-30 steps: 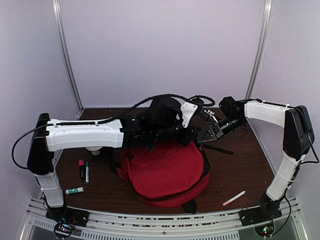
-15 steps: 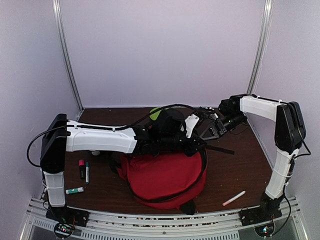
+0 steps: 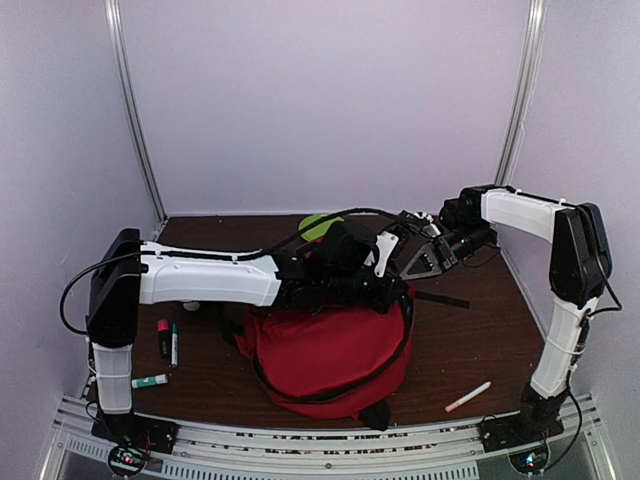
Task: Pack the student bag
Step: Pick up the largest pocket of the bag from the student bag, then zip the largest pocket of the bag in the student bag.
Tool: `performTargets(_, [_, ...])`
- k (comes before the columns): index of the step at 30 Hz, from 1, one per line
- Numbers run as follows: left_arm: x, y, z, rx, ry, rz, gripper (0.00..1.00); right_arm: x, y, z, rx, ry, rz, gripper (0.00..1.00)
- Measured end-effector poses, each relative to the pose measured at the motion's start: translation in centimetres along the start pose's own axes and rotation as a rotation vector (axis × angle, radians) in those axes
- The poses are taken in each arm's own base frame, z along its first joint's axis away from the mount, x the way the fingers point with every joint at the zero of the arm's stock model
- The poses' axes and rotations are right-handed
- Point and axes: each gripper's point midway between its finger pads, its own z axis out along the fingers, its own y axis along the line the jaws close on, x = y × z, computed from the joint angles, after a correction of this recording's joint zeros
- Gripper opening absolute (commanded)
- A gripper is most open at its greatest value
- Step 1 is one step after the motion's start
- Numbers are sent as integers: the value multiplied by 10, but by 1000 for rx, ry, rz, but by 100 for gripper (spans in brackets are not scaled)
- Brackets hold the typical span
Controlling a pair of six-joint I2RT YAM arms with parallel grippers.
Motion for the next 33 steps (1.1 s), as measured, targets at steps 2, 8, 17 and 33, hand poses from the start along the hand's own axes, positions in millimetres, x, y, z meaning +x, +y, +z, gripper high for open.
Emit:
performTargets(2, [1,3,0,-12,2,-10,0,0,0,0,-1,0,-8,0])
performTargets(8, [3,3,-2,-7,-8,-27,0,0,0,0,-2,0,-14,0])
performTargets(17, [4,1,-45,37,-117,25,0,0,6,4,-37,-4,17,0])
performTargets(33, [32,-32,-36,124,0,234,0,-3,-64,0,318,-114,253,0])
